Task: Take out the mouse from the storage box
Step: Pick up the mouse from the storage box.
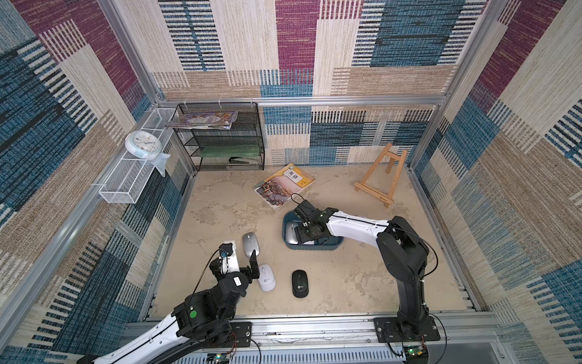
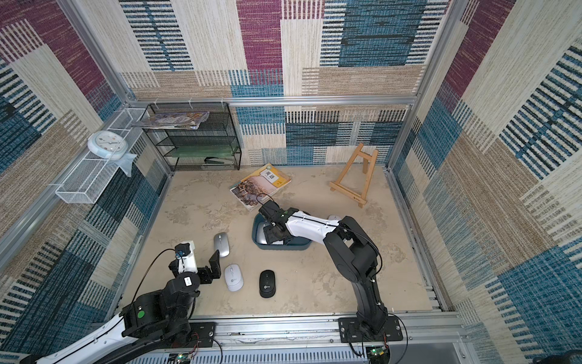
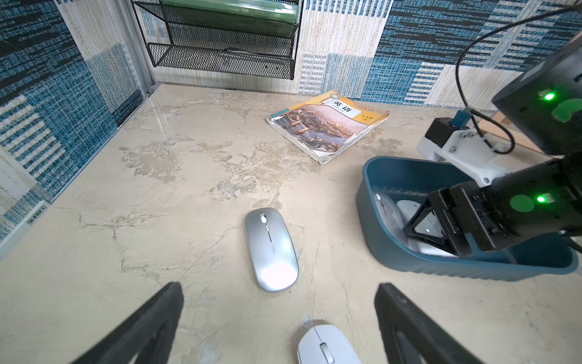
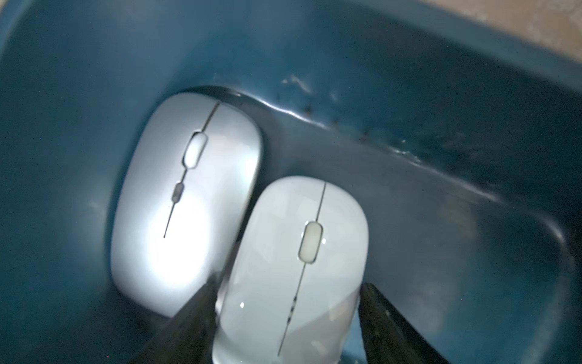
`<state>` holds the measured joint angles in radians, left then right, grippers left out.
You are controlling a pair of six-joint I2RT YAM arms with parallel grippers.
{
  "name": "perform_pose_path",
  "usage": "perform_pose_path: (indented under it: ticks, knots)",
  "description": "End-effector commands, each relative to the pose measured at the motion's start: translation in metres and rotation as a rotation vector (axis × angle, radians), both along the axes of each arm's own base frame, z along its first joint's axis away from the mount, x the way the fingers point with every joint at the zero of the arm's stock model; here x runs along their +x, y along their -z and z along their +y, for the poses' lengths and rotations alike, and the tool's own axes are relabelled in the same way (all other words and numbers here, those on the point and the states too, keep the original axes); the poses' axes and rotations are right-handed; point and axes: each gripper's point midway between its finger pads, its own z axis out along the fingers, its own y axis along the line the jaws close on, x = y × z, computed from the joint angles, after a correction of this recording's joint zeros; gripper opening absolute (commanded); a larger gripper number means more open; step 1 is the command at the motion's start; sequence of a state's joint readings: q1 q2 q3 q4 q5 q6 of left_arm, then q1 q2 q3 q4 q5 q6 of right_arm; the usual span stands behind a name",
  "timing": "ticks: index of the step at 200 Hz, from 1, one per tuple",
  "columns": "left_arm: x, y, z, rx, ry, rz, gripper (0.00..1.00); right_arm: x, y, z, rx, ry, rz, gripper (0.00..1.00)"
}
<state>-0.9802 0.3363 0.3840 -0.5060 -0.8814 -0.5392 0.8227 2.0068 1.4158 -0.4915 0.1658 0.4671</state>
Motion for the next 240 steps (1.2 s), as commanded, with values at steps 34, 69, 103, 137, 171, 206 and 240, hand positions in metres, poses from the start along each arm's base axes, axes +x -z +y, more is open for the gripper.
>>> perform_pose_path:
  ticks: [34, 69, 103, 137, 171, 206, 240]
  knots:
    - [0.001, -0.001, -0.001, 0.003, 0.003, -0.006, 0.99, 0.001, 0.018, -0.013, -0.098, 0.023, 0.017, 0.62]
    - [0.001, -0.001, -0.002, 0.002, 0.009, -0.004, 0.99, 0.001, 0.030, -0.012, -0.110, 0.020, 0.036, 0.61]
    - [0.001, -0.001, -0.002, 0.003, 0.008, -0.004, 0.99, 0.004, 0.024, -0.010, -0.101, 0.022, 0.019, 0.54]
    - [0.001, 0.000, -0.002, 0.004, 0.008, -0.003, 0.99, 0.007, 0.013, -0.008, -0.090, 0.021, 0.001, 0.48]
    - [0.001, -0.001, -0.001, 0.002, 0.004, -0.006, 0.99, 0.006, 0.014, -0.012, -0.105, 0.037, 0.004, 0.63]
    - [0.001, 0.000, -0.001, 0.003, 0.004, -0.004, 0.99, -0.001, 0.026, -0.016, -0.108, 0.050, 0.032, 0.70]
    - [0.001, 0.000, -0.001, 0.003, 0.005, -0.002, 0.99, -0.003, 0.029, -0.015, -0.097, 0.058, 0.042, 0.69]
